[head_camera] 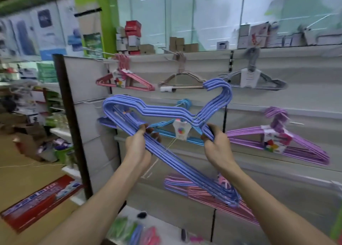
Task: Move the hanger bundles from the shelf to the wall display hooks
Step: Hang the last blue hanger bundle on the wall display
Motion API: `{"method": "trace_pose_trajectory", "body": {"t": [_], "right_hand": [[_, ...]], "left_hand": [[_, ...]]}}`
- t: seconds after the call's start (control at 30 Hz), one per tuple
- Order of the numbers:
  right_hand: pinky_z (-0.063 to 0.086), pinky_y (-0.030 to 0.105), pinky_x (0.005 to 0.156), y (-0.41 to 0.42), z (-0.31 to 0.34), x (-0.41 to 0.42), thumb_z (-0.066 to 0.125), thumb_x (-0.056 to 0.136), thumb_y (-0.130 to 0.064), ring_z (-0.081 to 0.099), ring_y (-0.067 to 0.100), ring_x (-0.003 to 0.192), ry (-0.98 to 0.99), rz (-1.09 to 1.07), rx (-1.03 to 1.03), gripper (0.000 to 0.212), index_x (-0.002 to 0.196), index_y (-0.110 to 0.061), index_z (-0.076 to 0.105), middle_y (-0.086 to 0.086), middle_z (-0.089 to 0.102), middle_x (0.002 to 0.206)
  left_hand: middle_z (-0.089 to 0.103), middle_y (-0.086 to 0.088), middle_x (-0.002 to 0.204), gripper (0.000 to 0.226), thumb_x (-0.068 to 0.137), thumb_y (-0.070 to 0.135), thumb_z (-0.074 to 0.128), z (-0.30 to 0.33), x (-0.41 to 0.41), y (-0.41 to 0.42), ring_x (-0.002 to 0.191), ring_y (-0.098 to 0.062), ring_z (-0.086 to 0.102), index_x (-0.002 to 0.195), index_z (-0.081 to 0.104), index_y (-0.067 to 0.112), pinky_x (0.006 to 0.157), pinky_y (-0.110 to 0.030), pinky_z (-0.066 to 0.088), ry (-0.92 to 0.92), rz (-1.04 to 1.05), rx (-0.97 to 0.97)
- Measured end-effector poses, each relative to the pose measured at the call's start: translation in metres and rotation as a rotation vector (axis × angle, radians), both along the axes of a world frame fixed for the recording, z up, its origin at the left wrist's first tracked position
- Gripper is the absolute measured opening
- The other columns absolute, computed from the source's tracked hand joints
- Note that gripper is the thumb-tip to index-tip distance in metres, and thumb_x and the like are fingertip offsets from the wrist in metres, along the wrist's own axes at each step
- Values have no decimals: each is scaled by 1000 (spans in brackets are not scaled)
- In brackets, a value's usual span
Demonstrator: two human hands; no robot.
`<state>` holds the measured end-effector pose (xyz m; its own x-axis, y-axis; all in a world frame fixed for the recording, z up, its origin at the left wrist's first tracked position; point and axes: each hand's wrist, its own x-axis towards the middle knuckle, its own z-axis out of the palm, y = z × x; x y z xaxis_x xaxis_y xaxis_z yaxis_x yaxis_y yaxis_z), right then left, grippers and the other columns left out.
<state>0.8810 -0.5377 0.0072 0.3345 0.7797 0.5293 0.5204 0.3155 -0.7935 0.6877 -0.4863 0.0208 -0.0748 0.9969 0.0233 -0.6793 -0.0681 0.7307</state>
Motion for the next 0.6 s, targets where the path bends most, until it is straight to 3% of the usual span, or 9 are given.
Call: {"method": "trace_pose_trajectory", "body": {"t": [0.1,0.2,0.27,0.37,0.53,0.6], "right_hand": [[38,30,71,26,2,-42,48,92,4,56,19,82,-3,41,27,30,103,-23,55,-2,62,88],[42,31,70,53,1,-79,48,91,5,56,20,82,0,65,47,29,102,-20,58,4,63,90],[37,25,65,72,1,-105,46,90,9,48,16,76,-10,73,40,31,104,-15,60,-2,60,87],[40,25,70,98,1,-145,46,88,10,56,16,84,-21,78,37,35,107,-17,59,-2,63,91],[42,29,76,136,-10,-194,49,87,7,60,21,92,-20,61,21,38,114,-15,63,0,66,96],[41,27,74,149,-15,-208,50,86,8,60,21,91,-20,72,9,39,112,-18,62,-3,65,94]], "left_hand": [[56,-2,65,27,104,19,47,3,-44,19,59,-21,53,81,57,10,60,-36,47,-32,0,-4],[65,-2,62,26,104,19,48,2,-84,43,54,-21,63,83,59,9,56,-34,54,-15,27,2],[69,-4,69,23,103,20,49,2,-114,60,58,-22,67,85,60,8,63,-38,57,-12,16,-5],[67,-10,82,22,102,17,50,2,-154,84,68,-27,68,87,61,6,78,-47,58,-3,4,12],[70,-11,88,14,104,19,48,-3,-210,118,69,-26,71,107,59,12,70,-45,61,-39,5,8],[66,-11,93,14,105,17,44,-7,-227,134,76,-26,67,98,57,18,80,-50,56,-44,14,-11]]}}
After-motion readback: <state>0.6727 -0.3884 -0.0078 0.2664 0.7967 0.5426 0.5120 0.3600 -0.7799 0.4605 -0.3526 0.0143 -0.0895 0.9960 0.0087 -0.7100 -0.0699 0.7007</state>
